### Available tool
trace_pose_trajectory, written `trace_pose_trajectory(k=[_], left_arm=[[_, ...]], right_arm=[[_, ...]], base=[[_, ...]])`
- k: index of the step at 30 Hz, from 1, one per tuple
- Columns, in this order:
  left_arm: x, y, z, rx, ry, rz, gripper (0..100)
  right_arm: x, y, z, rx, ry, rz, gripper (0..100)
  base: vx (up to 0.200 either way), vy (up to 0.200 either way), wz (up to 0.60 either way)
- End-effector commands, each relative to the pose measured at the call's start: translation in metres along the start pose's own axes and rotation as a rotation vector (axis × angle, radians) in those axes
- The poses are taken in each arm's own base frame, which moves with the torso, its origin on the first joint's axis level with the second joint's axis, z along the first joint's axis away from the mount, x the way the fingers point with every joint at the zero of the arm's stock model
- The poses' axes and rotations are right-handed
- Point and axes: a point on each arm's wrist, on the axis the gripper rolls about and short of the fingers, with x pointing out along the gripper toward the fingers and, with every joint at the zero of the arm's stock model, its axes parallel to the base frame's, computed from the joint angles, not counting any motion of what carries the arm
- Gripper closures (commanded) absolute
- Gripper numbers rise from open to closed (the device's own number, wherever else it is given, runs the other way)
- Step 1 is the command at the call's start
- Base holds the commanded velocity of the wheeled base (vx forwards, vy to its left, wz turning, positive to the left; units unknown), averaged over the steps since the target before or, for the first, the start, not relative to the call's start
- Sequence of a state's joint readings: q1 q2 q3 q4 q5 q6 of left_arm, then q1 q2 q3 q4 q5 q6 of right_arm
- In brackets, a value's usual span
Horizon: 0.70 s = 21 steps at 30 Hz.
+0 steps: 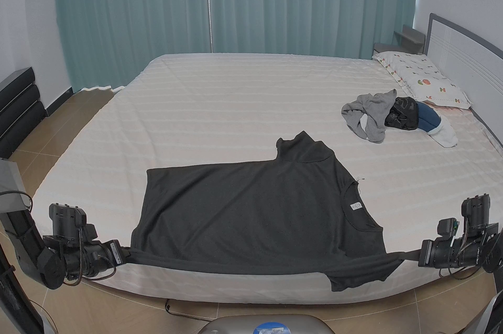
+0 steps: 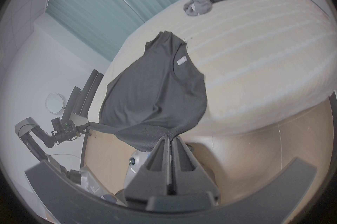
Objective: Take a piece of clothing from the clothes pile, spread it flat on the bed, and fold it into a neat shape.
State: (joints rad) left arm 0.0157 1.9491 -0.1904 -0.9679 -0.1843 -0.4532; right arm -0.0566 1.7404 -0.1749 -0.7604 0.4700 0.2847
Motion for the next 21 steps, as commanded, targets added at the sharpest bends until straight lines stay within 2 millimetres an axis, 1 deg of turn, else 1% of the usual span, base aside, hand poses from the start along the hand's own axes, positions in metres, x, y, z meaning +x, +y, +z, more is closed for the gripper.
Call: trace_pose_trajectory(k=[1, 5, 10, 13, 16, 21], left_arm=[[0.006, -0.011, 0.015, -0.026, -0.053, -0.036, 100], [0.01, -0.012, 0.02, -0.029, -0.077, -0.023, 100], [0.012, -0.015, 0.027, -0.029, -0.103, -0.025, 100], [0.011, -0.017, 0.033, -0.027, -0.135, -0.018, 100], [0.009, -0.018, 0.034, -0.025, -0.147, -0.017, 100], [0.007, -0.017, 0.03, -0.028, -0.115, 0.002, 100]], right_arm=[[0.008, 0.002, 0.021, -0.006, -0.048, 0.008, 100], [0.019, 0.001, 0.029, -0.008, -0.047, 0.013, 100], [0.023, 0.002, 0.039, -0.011, -0.067, 0.019, 100], [0.026, 0.002, 0.04, -0.013, -0.063, 0.021, 100], [0.026, 0.002, 0.039, -0.012, -0.059, 0.023, 100], [0.028, 0.001, 0.041, -0.013, -0.067, 0.024, 100]], base=[[0.0, 0.0, 0.0], [0.0, 0.0, 0.0], [0.0, 0.0, 0.0], [0.0, 0.0, 0.0], [0.0, 0.0, 0.0], [0.0, 0.0, 0.0]])
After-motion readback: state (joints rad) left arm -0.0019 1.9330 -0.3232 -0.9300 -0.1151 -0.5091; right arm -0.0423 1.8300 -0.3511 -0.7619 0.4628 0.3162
